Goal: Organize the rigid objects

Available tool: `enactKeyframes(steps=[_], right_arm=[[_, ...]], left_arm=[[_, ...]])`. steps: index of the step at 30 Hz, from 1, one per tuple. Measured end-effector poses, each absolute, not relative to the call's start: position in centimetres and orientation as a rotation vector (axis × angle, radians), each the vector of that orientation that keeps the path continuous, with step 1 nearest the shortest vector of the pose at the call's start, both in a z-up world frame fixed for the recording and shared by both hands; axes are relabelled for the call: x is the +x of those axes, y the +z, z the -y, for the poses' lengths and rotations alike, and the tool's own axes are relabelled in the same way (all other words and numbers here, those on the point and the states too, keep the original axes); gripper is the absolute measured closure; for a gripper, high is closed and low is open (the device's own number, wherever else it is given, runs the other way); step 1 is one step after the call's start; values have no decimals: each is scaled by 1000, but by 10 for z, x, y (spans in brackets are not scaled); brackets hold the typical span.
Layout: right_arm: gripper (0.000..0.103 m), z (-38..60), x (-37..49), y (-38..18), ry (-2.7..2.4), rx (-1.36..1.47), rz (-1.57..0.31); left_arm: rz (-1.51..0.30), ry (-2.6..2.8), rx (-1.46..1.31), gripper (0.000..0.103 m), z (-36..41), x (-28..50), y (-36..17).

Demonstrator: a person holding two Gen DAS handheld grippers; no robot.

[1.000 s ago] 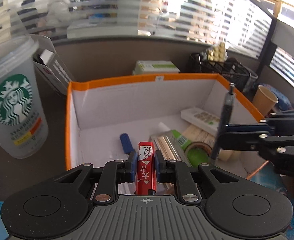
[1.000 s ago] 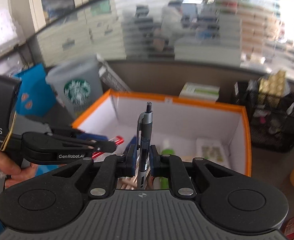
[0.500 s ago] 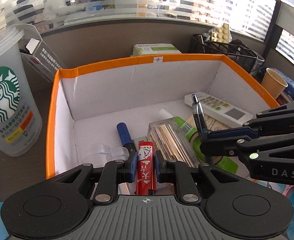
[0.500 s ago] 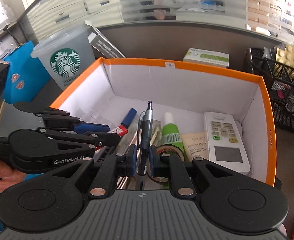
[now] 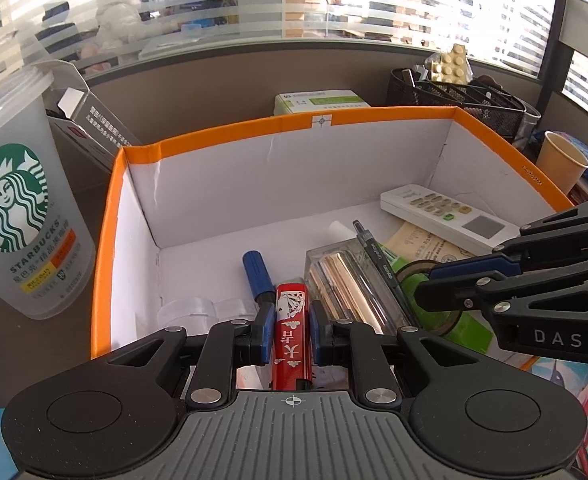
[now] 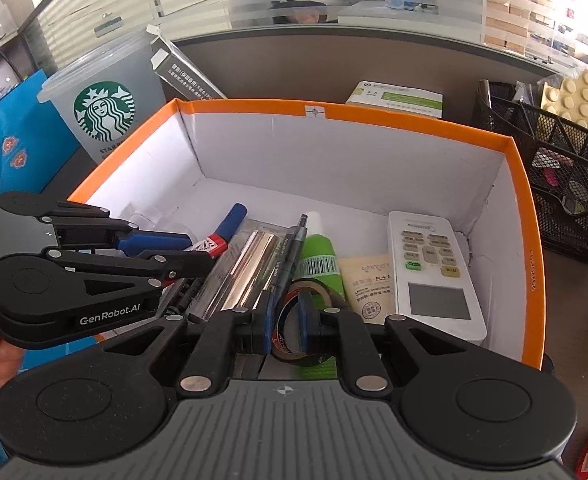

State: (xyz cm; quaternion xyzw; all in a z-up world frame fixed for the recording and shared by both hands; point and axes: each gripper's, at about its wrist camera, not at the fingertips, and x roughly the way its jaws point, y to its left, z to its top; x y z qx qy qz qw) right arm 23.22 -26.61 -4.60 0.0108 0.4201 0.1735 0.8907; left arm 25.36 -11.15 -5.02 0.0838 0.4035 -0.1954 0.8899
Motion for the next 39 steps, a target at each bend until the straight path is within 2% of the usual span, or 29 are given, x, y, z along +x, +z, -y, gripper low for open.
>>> enactKeyframes(steps=[5,8,9,10,12,13,14,16,18,19,20,21,23,29,39], right_arm=[[91,269,228,-44,351,28,-855],[89,272,224,-41,344,38,-839],[87,272,223,-40,340,42,-833],[84,274,221,-39,338,47,-827],[64,276,218,-35,333,59,-811],[60,277,215,-32,325,62,-800],[54,278,213,-29,319,61,-787],[49,280,206,-21,309,66,-757],[29,284,197,-10,296,94,-716],[22,287,192,-4,286,109,-689],[9,288,186,3,272,121,-653],[3,289,180,9,257,131,-616],[0,289,168,22,228,141,-547],[0,277,133,46,181,218,-398],[0,221,83,52,118,187,-311]], left_arm=[[-842,-383,179,86,113,254,-51],[-836,-370,185,78,114,253,-51],[-833,-369,184,72,114,252,-50],[-827,-369,179,62,113,250,-48],[-799,-375,179,47,112,243,-42],[-784,-387,182,41,112,239,-38],[-765,-388,187,40,112,233,-33],[-721,-382,202,16,112,221,-22],[-667,-377,200,10,107,208,-9],[-639,-382,192,9,104,201,-3],[-613,-379,186,7,100,194,3],[-592,-368,182,2,96,188,8],[-551,-330,173,0,88,179,17],[-510,-168,111,0,57,166,30],[-459,-38,-48,0,-8,125,50]])
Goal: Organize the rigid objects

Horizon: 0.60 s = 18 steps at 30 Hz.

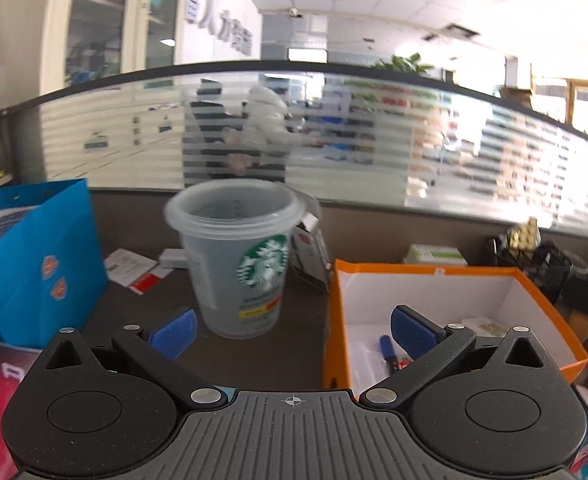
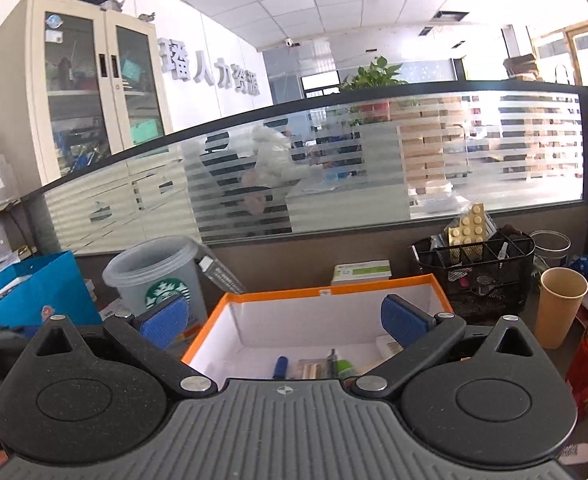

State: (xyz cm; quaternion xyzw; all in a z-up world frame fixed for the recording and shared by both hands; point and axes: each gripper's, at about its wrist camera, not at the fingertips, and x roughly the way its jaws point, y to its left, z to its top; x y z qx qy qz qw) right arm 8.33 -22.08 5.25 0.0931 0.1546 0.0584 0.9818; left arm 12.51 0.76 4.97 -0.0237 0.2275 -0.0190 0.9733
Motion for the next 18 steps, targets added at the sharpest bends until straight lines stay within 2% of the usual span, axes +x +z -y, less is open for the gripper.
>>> enactKeyframes(steps=[18], right_arm=[[0,165,49,49,134,99,-294]], left_arm=[[-416,15,-111,0,-44,90,65]])
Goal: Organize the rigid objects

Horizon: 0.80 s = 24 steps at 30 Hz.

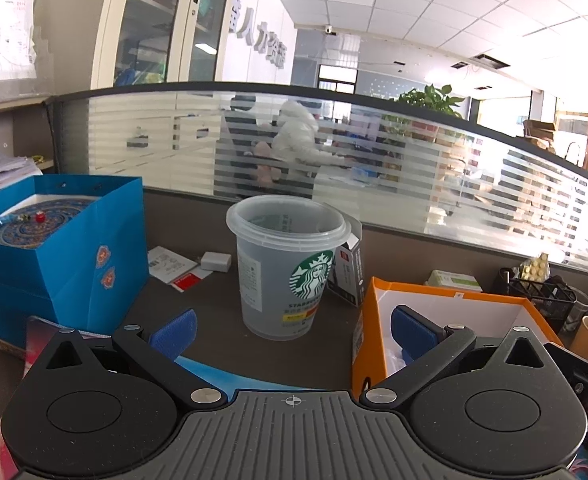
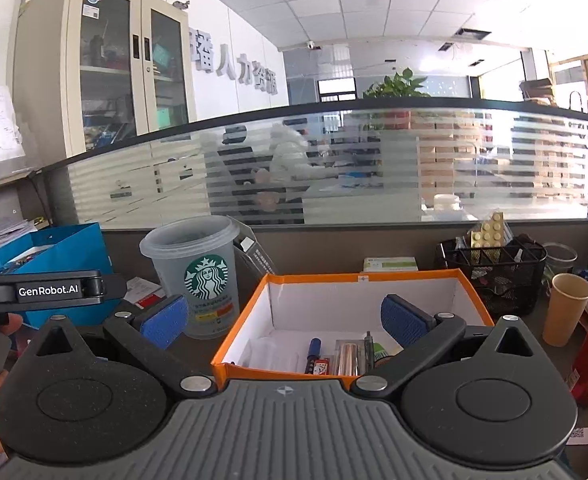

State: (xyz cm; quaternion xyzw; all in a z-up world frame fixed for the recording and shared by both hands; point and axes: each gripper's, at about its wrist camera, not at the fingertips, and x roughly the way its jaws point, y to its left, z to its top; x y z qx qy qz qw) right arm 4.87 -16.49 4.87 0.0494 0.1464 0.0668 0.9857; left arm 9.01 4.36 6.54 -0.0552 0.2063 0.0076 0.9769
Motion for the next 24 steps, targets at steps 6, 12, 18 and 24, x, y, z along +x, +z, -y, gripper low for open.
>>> enactKeyframes(steps=[6,12,18,24], right_arm=[[0,160,43,50,143,83,-282],[0,158,40,50,150,77,-281],[0,161,40,48,148,81,-287],[0,164,39,46,140,77,-293]], left_arm=[[-405,10,-87,0,-41,84,69],[-391,-5,-79,0,-39,77,73],[-411,-3,-75,0,-37,76,74],[-422,-1,-66,0,-34,75,73]])
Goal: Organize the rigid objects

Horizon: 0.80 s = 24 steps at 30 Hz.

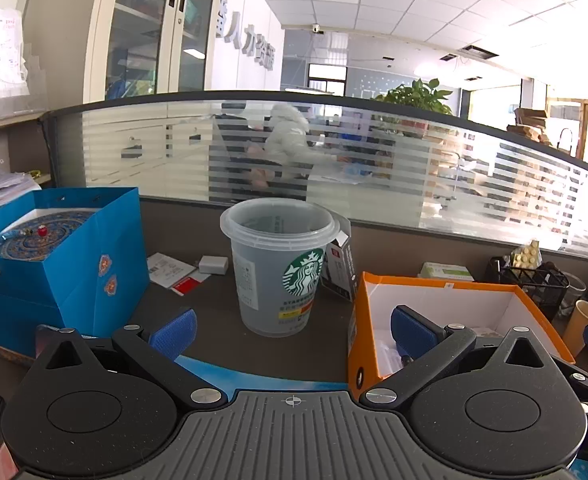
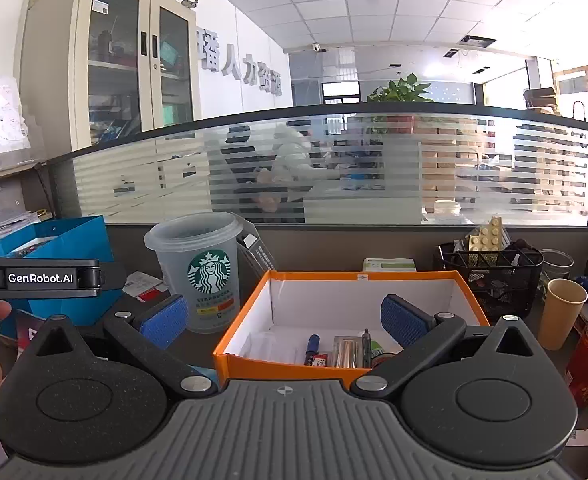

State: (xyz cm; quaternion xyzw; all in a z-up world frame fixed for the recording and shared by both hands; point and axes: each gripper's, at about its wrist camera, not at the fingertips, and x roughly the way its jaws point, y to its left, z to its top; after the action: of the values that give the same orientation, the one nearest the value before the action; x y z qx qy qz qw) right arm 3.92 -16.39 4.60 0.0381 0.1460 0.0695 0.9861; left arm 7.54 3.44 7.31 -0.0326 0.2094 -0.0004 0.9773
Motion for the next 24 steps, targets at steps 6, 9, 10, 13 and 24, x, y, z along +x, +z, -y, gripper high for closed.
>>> enactKeyframes(steps=[6,9,10,13,24], right_arm=[[0,167,39,44,137,78,-303],[0,167,39,44,138,78,-303],[0,168,39,44,138,79,-303],[0,167,39,44,136,79,-302],[0,171,39,40,134,85,-313]], left_arm=[[-425,39,-69,0,-32,77,74],[-422,72,-69,0,-31,77,74],[-423,74,-68,0,-31,76,74],[-427,44,-86,0,-33,76,73],[-380,-10,-112,0,-36,73,68]])
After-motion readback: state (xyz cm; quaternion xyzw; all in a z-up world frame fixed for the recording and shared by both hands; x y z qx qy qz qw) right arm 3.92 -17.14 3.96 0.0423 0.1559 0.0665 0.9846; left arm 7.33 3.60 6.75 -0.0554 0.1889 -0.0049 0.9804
